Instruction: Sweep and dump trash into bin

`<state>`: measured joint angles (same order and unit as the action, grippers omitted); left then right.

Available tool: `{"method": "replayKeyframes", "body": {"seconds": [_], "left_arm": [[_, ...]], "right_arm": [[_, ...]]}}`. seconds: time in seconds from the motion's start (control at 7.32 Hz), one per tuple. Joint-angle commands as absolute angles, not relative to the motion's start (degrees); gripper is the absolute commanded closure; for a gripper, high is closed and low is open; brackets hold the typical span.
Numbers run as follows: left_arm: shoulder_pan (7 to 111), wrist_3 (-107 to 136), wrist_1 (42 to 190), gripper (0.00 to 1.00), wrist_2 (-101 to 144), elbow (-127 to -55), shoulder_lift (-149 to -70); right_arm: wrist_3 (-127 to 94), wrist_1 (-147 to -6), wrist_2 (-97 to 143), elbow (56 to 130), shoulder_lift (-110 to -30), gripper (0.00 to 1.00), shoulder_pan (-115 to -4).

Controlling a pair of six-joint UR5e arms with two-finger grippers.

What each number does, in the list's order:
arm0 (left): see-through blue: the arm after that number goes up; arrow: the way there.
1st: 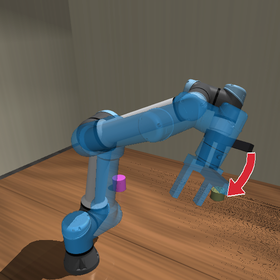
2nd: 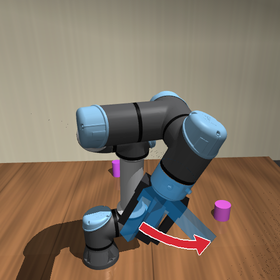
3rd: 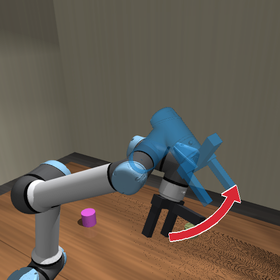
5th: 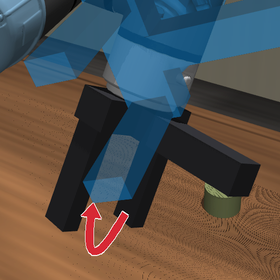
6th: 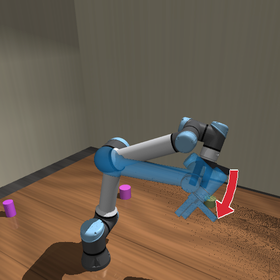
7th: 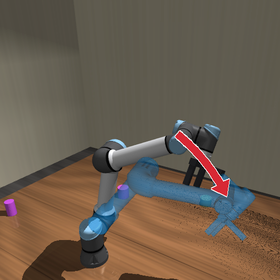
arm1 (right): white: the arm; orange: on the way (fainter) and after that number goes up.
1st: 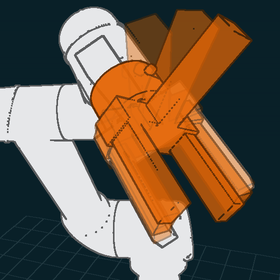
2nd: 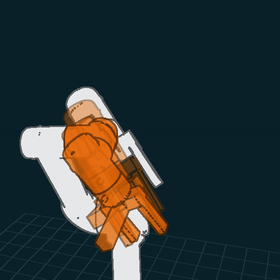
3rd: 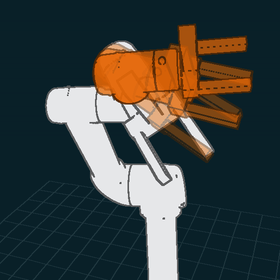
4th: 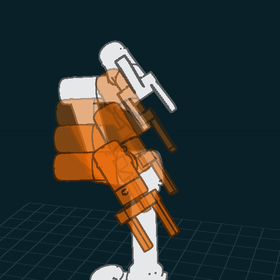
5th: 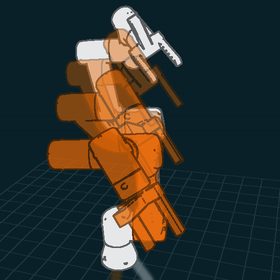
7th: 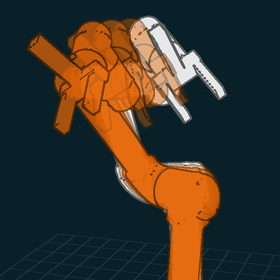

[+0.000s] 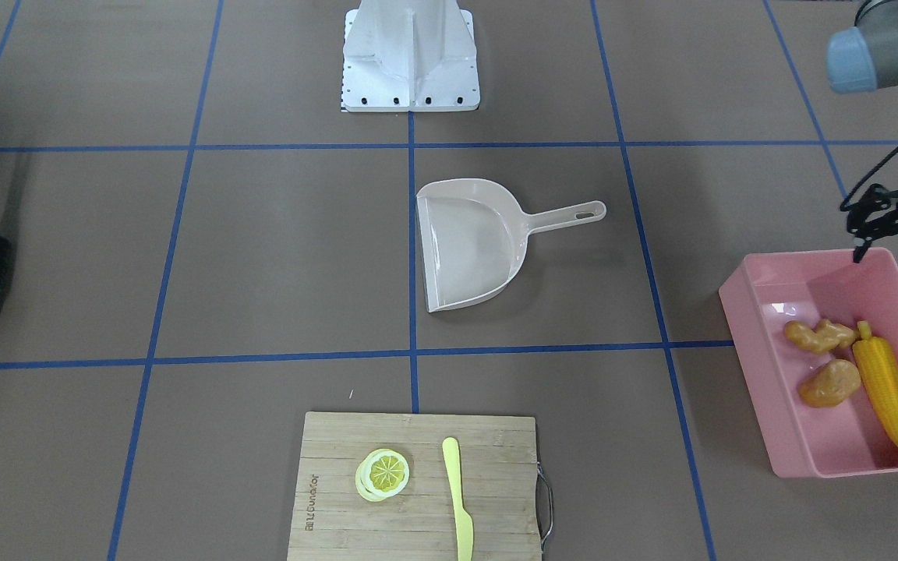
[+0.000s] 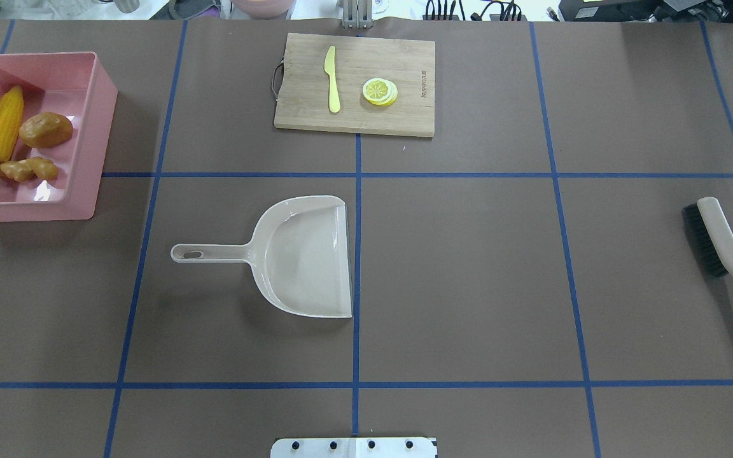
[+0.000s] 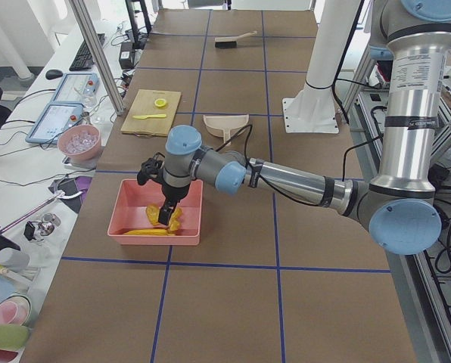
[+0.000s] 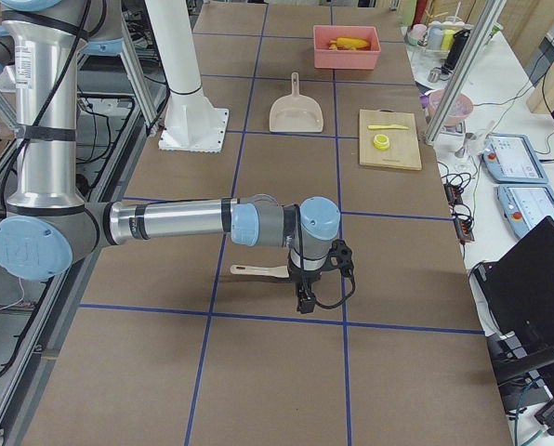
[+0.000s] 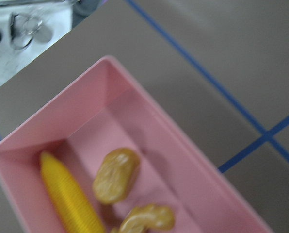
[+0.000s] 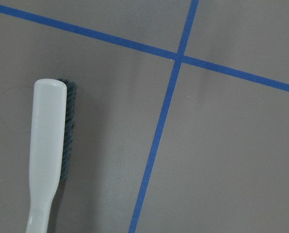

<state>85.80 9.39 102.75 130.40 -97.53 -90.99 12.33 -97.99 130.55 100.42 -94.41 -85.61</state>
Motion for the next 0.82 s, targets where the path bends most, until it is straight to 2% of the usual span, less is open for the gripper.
{"method": "replayKeyframes", "body": {"seconds": [0.0,0.68], "left_arm": [[93.40,9.32,100.91,0.02,138.33,-91.51,-88.70],[95.01,-1.09,91.24,0.02,138.17,-92.55,-87.02]], "right_arm": [[12.31,-97.91,130.34,100.37,-94.40,0.00,-85.61],[12.30,-98.00,130.69,100.63,-94.48,0.00,-85.61]]}}
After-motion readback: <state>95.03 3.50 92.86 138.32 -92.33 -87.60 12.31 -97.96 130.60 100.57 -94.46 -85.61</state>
